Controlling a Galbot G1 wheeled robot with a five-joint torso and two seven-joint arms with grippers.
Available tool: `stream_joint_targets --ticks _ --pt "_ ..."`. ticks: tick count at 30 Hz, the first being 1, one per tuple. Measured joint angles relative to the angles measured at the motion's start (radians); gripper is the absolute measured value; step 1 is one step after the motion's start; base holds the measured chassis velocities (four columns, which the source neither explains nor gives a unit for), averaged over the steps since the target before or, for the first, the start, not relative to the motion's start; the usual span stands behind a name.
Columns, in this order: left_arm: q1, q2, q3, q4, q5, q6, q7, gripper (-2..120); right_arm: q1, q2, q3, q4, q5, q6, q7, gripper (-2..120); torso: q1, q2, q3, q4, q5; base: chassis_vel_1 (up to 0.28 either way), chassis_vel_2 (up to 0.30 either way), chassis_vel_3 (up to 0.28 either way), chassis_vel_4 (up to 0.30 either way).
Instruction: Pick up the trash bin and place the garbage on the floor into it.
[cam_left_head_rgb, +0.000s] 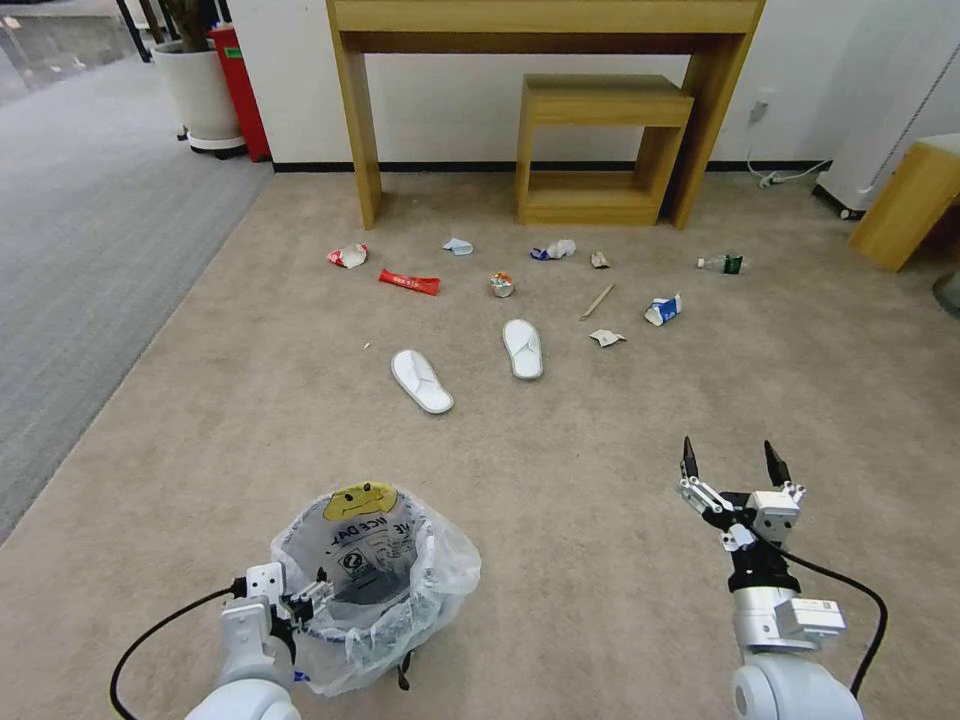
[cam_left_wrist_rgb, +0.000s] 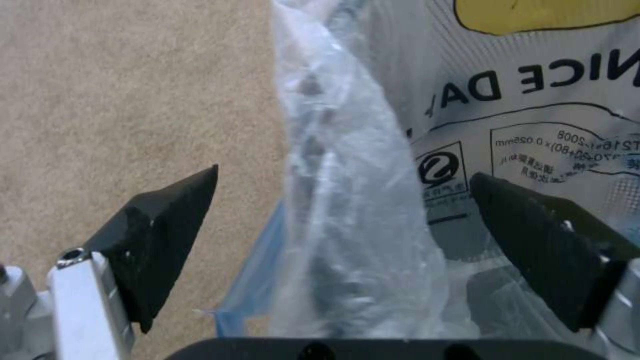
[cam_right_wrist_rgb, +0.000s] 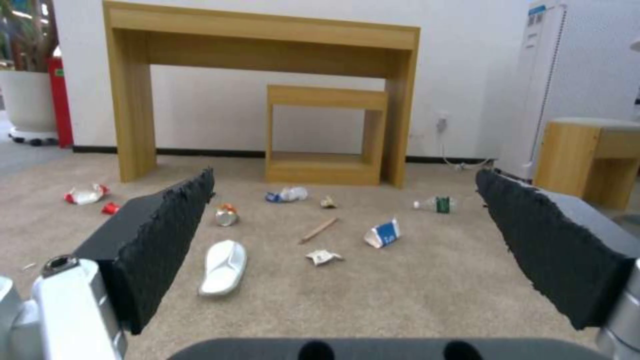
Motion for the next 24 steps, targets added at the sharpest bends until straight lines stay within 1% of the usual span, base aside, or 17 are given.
stream_joint_targets --ticks 7,17,24 --pt "-0.009 0.000 -0.003 0.018 -0.009 0.013 -0.008 99 0.000 0.001 0.000 -0.002 -0.001 0.000 0.001 100 0.000 0.000 0.000 0.0000 -0.0008 0.000 0.000 0.000 0.000" --pt "-0.035 -0.002 -0.015 0.038 -0.032 0.009 -0.011 98 0.006 0.010 -0.002 -0.010 -0.005 0.000 0.001 100 0.000 0.000 0.000 0.0000 -0.0002 0.000 0.000 0.000 0.000" --pt "-0.037 0.000 -0.017 0.030 -0.045 0.008 -0.011 98 0.007 0.013 -0.003 -0.015 -0.010 0.000 -0.001 100 0.000 0.000 0.000 0.0000 -0.0007 0.000 0.000 0.000 0.000"
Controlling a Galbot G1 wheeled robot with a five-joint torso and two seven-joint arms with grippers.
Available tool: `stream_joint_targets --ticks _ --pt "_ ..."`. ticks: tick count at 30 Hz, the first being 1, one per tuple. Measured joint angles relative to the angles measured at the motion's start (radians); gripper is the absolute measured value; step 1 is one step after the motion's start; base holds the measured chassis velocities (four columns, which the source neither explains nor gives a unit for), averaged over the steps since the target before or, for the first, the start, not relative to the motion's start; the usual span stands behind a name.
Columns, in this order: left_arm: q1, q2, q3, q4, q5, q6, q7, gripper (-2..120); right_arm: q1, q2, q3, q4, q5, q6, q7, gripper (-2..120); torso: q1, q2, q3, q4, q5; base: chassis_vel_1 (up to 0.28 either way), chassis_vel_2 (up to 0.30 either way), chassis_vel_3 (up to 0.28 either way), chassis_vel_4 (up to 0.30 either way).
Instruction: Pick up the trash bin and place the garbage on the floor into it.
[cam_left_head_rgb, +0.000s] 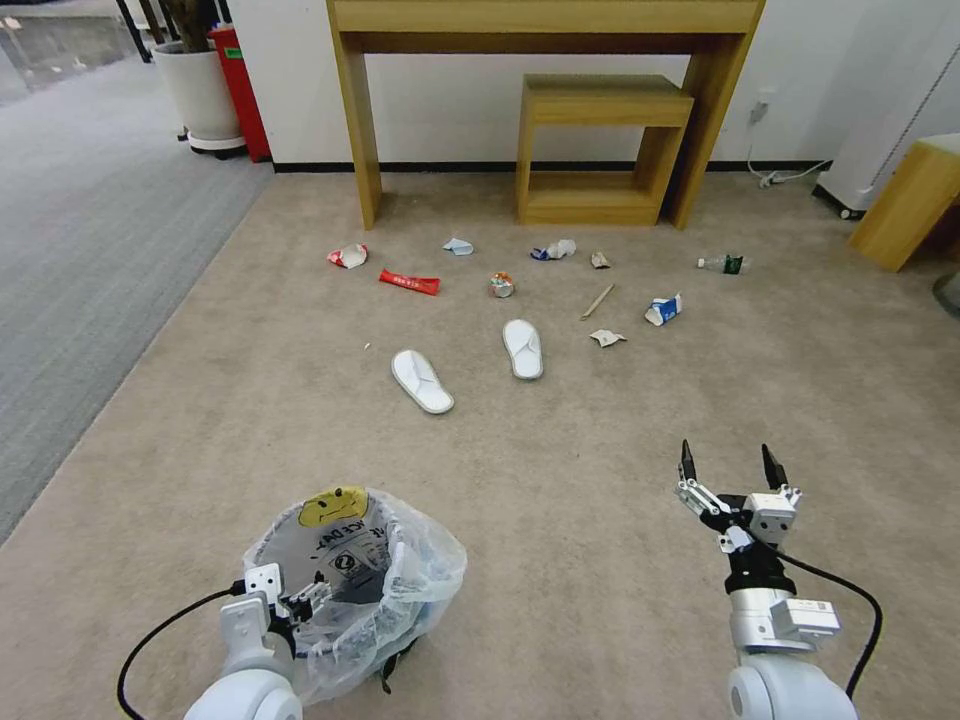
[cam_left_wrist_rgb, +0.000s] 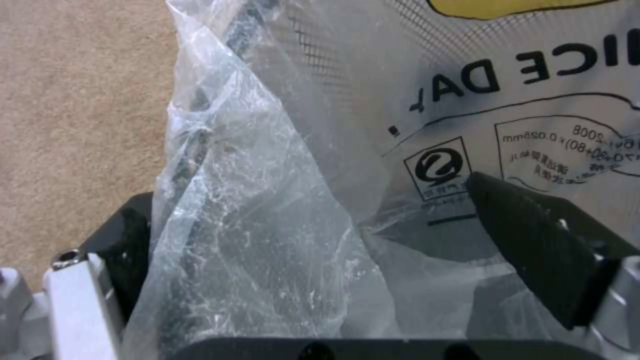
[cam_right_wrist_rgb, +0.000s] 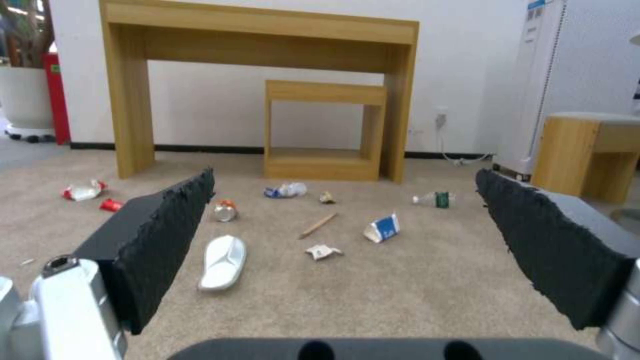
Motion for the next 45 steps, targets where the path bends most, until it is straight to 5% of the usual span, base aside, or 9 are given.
stream_joint_targets --ticks 11,29,45 --pt "0.006 0.004 -0.004 -0.030 -0.014 0.010 0.001 84 -0.001 0.012 -0.002 0.021 -0.010 -0.015 -0.004 100 0.000 0.000 0.000 0.0000 0.0003 0.000 0.000 0.000 0.000" --pt "0.014 0.004 -0.018 -0.013 -0.035 0.020 0.013 15 -0.006 0.022 -0.004 0.031 -0.017 -0.019 -0.006 100 0.000 0.000 0.000 0.0003 0.0014 0.000 0.000 0.000 0.000" --pt "-0.028 -0.015 -0.008 0.025 -0.060 0.027 0.029 7 -0.013 0.009 0.003 0.020 -0.017 -0.012 -0.006 100 0.000 0.001 0.000 0.0004 0.0013 0.000 0.000 0.000 0.000"
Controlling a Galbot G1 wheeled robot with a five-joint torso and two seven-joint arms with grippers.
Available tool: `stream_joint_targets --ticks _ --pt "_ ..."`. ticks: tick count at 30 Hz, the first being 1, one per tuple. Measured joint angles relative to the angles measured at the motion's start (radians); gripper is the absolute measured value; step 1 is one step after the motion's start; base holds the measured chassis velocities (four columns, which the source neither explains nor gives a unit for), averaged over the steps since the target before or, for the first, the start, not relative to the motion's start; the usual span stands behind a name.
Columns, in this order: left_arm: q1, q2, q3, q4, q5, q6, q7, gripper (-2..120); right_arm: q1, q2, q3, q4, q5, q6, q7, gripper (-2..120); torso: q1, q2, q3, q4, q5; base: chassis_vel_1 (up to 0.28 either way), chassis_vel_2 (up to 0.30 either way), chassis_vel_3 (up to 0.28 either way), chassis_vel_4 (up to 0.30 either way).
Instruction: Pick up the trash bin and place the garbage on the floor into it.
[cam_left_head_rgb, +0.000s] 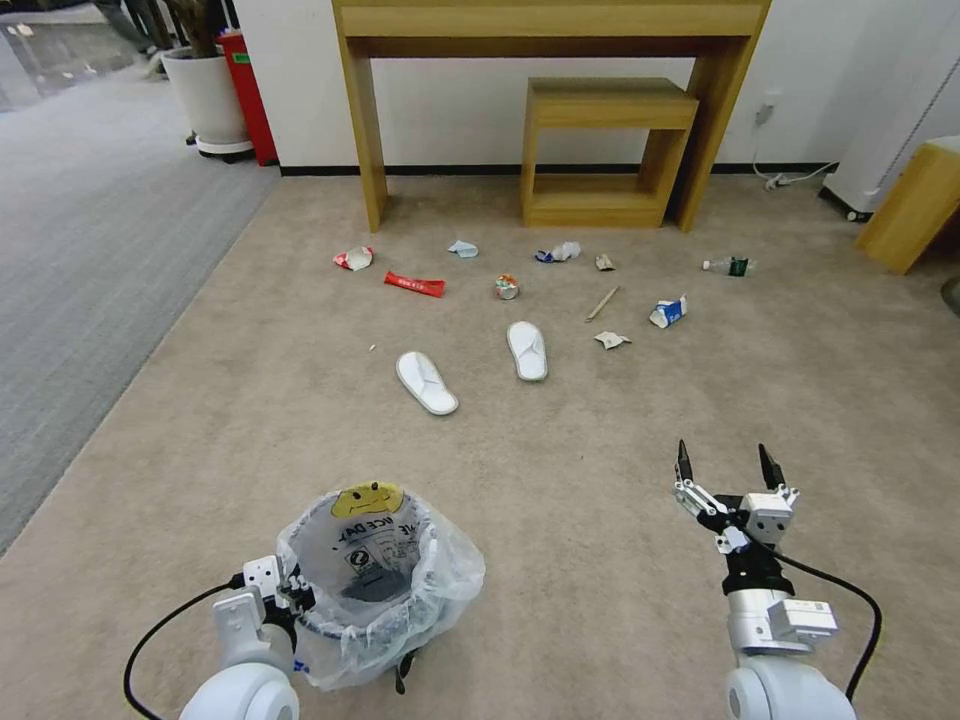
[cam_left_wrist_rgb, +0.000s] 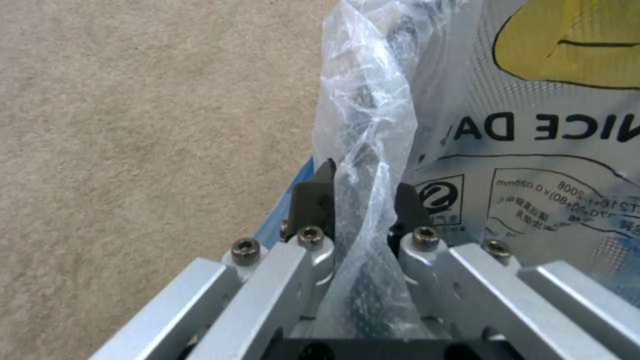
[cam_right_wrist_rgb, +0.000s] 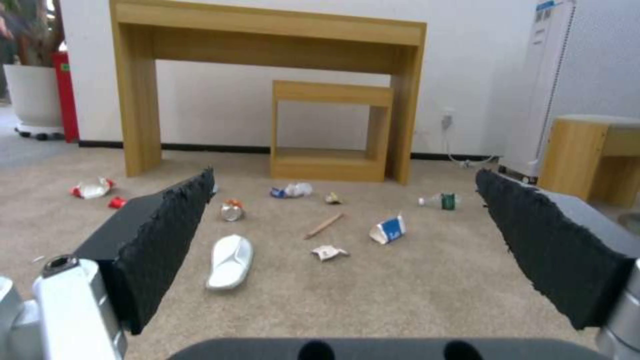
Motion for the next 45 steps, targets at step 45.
stream_joint_targets --ticks 45 --pt "0.023 -0.055 -0.090 -0.166 -0.042 -0.006 0.063 1 0.001 -0.023 -0.006 -0.043 0.006 -0.003 0.018 100 0.000 -0.001 0.000 -0.0003 -0.0010 0.000 0.000 0.000 0.000"
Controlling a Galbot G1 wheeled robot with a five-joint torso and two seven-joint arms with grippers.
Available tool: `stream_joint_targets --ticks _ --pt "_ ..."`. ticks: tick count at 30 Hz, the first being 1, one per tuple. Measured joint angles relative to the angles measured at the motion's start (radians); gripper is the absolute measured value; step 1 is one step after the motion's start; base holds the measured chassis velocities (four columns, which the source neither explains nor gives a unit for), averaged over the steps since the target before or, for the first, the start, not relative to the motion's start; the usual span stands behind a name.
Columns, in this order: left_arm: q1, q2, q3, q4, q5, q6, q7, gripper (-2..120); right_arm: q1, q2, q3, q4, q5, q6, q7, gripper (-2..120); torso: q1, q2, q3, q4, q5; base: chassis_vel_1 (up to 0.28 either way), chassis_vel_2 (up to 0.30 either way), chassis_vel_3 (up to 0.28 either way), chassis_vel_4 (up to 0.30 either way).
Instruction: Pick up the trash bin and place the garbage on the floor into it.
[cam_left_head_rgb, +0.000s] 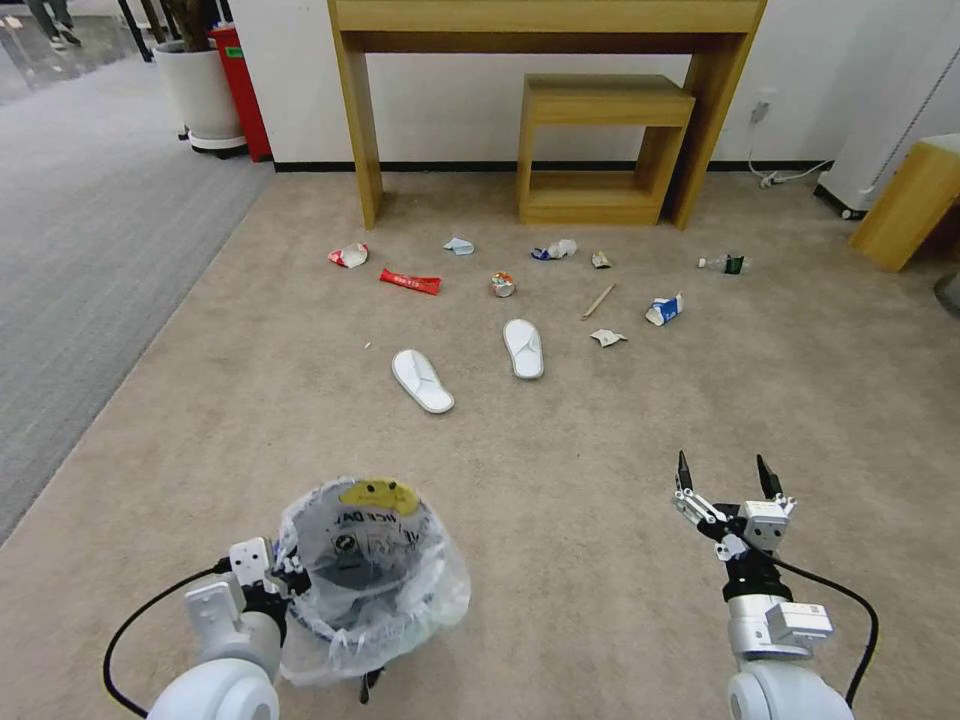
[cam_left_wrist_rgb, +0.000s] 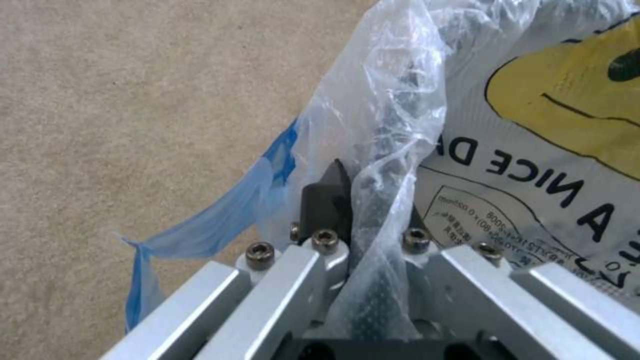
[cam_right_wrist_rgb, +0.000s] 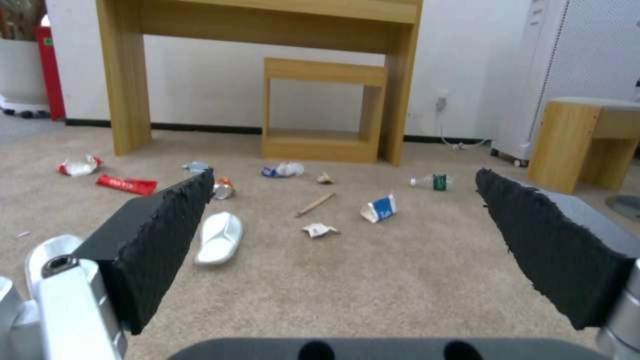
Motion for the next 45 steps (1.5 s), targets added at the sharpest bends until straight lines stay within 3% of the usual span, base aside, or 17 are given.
stream_joint_targets --ticks 16,29,45 --pt "-0.047 -0.016 -0.038 -0.010 -0.189 0.037 -0.070 1 -0.016 -0.023 0.005 0.018 0.001 -0.010 0.000 100 0.000 0.000 0.000 0.0000 0.0002 0.000 0.000 0.000 0.000" --pt "-0.043 0.035 -0.067 -0.039 -0.350 0.090 -0.150 1 -0.047 -0.063 0.008 0.064 0.055 -0.032 0.011 100 0.000 0.000 0.000 0.0000 0.0000 0.000 0.000 0.000 0.000" --pt "-0.029 0.091 -0.092 -0.055 -0.399 0.107 -0.182 1 -0.048 -0.042 0.003 0.074 0.052 -0.030 0.031 100 0.000 0.000 0.000 0.0000 0.0000 0.000 0.000 0.000 0.000"
